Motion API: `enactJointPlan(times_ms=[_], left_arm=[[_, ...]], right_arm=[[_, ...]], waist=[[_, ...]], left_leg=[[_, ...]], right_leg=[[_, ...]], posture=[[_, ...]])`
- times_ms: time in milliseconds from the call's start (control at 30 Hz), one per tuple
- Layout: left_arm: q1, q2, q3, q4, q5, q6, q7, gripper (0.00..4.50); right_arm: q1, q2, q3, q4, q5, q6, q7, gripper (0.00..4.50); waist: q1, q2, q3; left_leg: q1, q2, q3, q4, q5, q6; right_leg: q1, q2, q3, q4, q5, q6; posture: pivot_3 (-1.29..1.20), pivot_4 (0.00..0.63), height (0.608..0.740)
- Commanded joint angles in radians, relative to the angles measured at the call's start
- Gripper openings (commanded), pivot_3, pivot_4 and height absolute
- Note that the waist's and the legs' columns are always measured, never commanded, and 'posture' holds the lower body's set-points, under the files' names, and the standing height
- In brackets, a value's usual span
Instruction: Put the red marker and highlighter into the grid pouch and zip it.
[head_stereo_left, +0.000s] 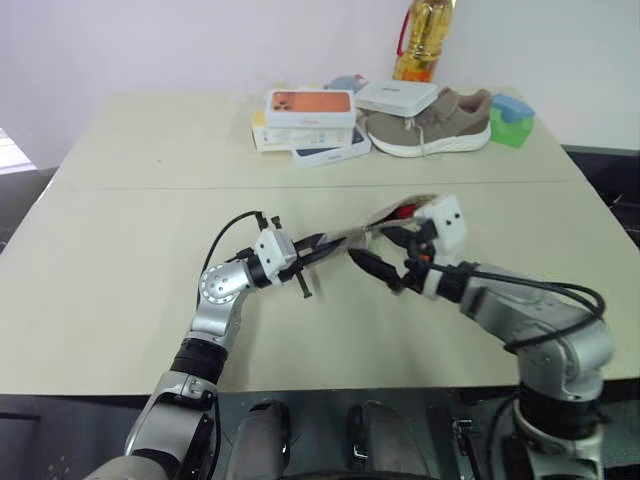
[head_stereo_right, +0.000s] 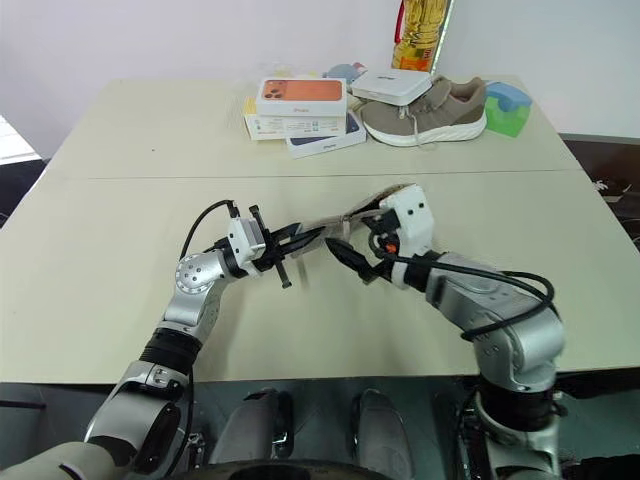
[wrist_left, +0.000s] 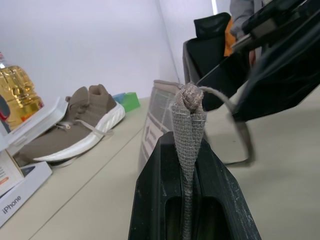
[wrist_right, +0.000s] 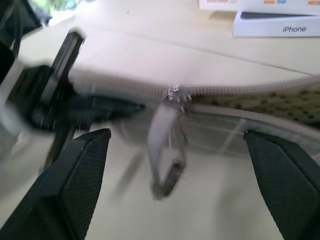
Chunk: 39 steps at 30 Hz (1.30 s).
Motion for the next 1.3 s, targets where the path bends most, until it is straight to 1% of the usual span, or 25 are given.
enactJointPlan(times_ms=[33, 100, 133, 167, 200, 333, 433, 500, 600, 667, 733, 800, 833, 900, 1033, 1100, 1133, 1233, 1300], left_arm=[[-0.014, 0.006, 0.000, -0.014, 0.007, -0.026, 0.008, 0.00], [-0.014, 0.009, 0.001, -0.012, 0.013, -0.030, 0.012, 0.00], [-0.015, 0.011, 0.002, -0.011, 0.013, -0.032, 0.012, 0.00], [-0.015, 0.014, 0.003, -0.008, 0.013, -0.034, 0.011, 0.00], [-0.015, 0.019, 0.004, -0.005, 0.015, -0.038, 0.009, 0.00], [-0.009, 0.039, 0.010, 0.004, 0.007, -0.051, -0.006, 0.00], [0.020, 0.071, 0.011, -0.016, -0.014, -0.045, -0.044, 0.00], [0.037, 0.091, 0.010, -0.024, -0.019, -0.043, -0.064, 0.00], [0.062, 0.116, 0.014, -0.034, -0.030, -0.037, -0.076, 0.00], [0.075, 0.128, 0.019, -0.043, -0.038, -0.024, -0.077, 0.00], [0.080, 0.139, 0.026, -0.044, -0.036, -0.013, -0.067, 0.00], [0.084, 0.152, 0.035, -0.045, -0.047, 0.026, -0.060, 0.00], [0.085, 0.156, 0.040, -0.047, -0.057, 0.046, -0.057, 0.33], [0.086, 0.163, 0.054, -0.057, -0.077, 0.087, -0.045, 1.03], [0.103, 0.184, 0.114, -0.081, -0.101, 0.176, 0.013, 3.06], [0.133, 0.206, 0.157, -0.108, -0.130, 0.260, 0.043, 4.07], [0.152, 0.216, 0.179, -0.127, -0.145, 0.301, 0.061, 4.46], [0.215, 0.237, 0.230, -0.195, -0.198, 0.414, 0.100, 4.46], [0.256, 0.244, 0.263, -0.242, -0.231, 0.503, 0.144, 4.46]], right_arm=[[-0.011, 0.003, 0.001, -0.017, 0.002, 0.014, -0.044, 2.56], [-0.003, -0.020, 0.003, -0.015, -0.002, 0.014, -0.046, 1.41], [0.000, -0.035, 0.002, -0.013, -0.005, 0.011, -0.044, 0.95], [0.001, -0.052, -0.005, -0.009, -0.005, 0.007, -0.041, 0.32], [0.001, -0.072, -0.018, -0.004, -0.003, 0.003, -0.034, 0.07], [0.004, -0.186, -0.068, 0.022, -0.019, -0.033, 0.008, 0.07], [0.005, -0.318, -0.151, 0.109, -0.077, -0.098, 0.026, 0.07], [0.008, -0.380, -0.172, 0.166, -0.119, -0.141, 0.015, 0.07], [0.012, -0.438, -0.201, 0.253, -0.176, -0.193, -0.007, 0.07], [0.028, -0.468, -0.202, 0.270, -0.187, -0.213, 0.005, 0.07], [0.049, -0.489, -0.196, 0.256, -0.165, -0.209, 0.041, 0.07], [0.090, -0.519, -0.180, 0.216, -0.118, -0.204, 0.123, 0.07], [0.108, -0.528, -0.176, 0.199, -0.099, -0.205, 0.157, 0.30], [0.134, -0.535, -0.178, 0.176, -0.069, -0.208, 0.198, 0.96], [0.232, -0.554, -0.186, 0.123, -0.067, -0.284, 0.282, 2.96], [0.288, -0.550, -0.210, 0.119, -0.080, -0.342, 0.307, 3.99], [0.314, -0.546, -0.228, 0.117, -0.075, -0.371, 0.325, 4.00], [0.387, -0.523, -0.286, 0.111, -0.040, -0.440, 0.381, 4.00], [0.409, -0.500, -0.307, 0.133, -0.043, -0.483, 0.384, 4.00]], waist=[[0.001, 0.000, 0.000], [0.000, 0.000, 0.000], [0.000, 0.000, 0.000], [0.000, 0.000, 0.000], [-0.001, 0.000, 0.000], [-0.001, 0.000, 0.000], [-0.001, 0.000, 0.000], [0.000, 0.000, 0.000], [-0.001, 0.000, 0.000], [-0.001, 0.000, 0.000], [-0.002, 0.000, 0.000], [0.000, 0.000, 0.000], [0.000, 0.000, 0.000], [-0.003, 0.000, 0.000], [0.000, 0.000, 0.000], [0.000, 0.000, 0.000], [0.000, 0.000, 0.000], [-0.001, 0.000, 0.000], [-0.001, -0.001, 0.000]], left_leg=[[0.000, 0.000, 0.000, 0.000, 0.000, 0.000], [-0.001, 0.000, 0.000, 0.000, 0.000, 0.000], [-0.001, 0.000, 0.000, 0.000, 0.000, 0.000], [-0.001, 0.000, 0.000, 0.000, 0.000, 0.000], [0.000, 0.000, 0.000, 0.000, 0.000, 0.000], [0.000, 0.000, 0.000, 0.000, 0.000, 0.000], [0.000, 0.000, 0.000, 0.000, 0.000, 0.000], [-0.001, 0.000, 0.000, 0.000, 0.000, 0.000], [0.000, 0.000, 0.000, -0.001, 0.000, 0.000], [0.000, 0.000, 0.001, -0.001, 0.000, 0.000], [0.000, 0.000, 0.001, -0.001, 0.000, 0.000], [0.000, 0.000, 0.001, -0.001, 0.000, 0.000], [0.000, 0.000, 0.000, -0.001, 0.000, 0.000], [0.000, 0.000, 0.000, -0.001, 0.000, 0.000], [0.000, 0.000, 0.000, -0.001, 0.000, 0.000], [0.000, 0.000, 0.000, -0.001, 0.000, 0.000], [0.000, 0.000, 0.000, -0.001, 0.000, 0.000], [0.000, 0.000, 0.000, -0.001, 0.000, 0.000], [0.001, 0.001, 0.000, -0.001, 0.000, 0.000]], right_leg=[[0.000, 0.000, 0.000, 0.000, 0.000, 0.000], [0.000, 0.000, 0.000, -0.001, 0.000, 0.000], [0.000, 0.000, 0.000, -0.001, 0.000, 0.000], [0.000, 0.000, 0.000, -0.001, 0.000, 0.000], [0.000, 0.000, 0.000, -0.001, 0.000, 0.000], [0.000, 0.000, 0.000, -0.001, 0.000, 0.000], [0.000, 0.000, 0.000, -0.001, 0.000, 0.000], [0.000, 0.000, 0.000, -0.001, 0.000, 0.000], [0.000, 0.000, 0.000, -0.001, 0.000, 0.000], [0.000, 0.000, 0.000, -0.001, 0.000, 0.000], [0.000, 0.000, 0.000, -0.001, 0.000, 0.000], [0.000, 0.000, 0.000, -0.001, 0.000, 0.000], [0.000, 0.000, 0.000, -0.001, 0.000, 0.000], [0.000, 0.000, 0.000, -0.001, 0.000, 0.000], [0.000, 0.000, 0.000, -0.001, 0.000, 0.000], [0.000, 0.000, 0.000, -0.001, 0.000, 0.000], [0.000, 0.000, 0.000, -0.001, 0.000, 0.000], [0.000, 0.000, 0.000, -0.001, 0.000, 0.000], [0.000, 0.000, 0.000, -0.001, 0.000, 0.000]], posture=[[0.00, 0.150, 0.724], [0.00, 0.150, 0.724], [0.00, 0.150, 0.724], [0.00, 0.150, 0.724], [0.00, 0.150, 0.724], [0.00, 0.150, 0.724], [0.00, 0.150, 0.724], [0.00, 0.150, 0.724], [0.00, 0.150, 0.724], [0.00, 0.150, 0.724], [0.00, 0.150, 0.724], [0.00, 0.150, 0.724], [0.00, 0.150, 0.724], [0.00, 0.150, 0.724], [0.00, 0.150, 0.724], [0.00, 0.150, 0.724], [0.00, 0.150, 0.724], [0.00, 0.150, 0.724], [0.00, 0.150, 0.724]])
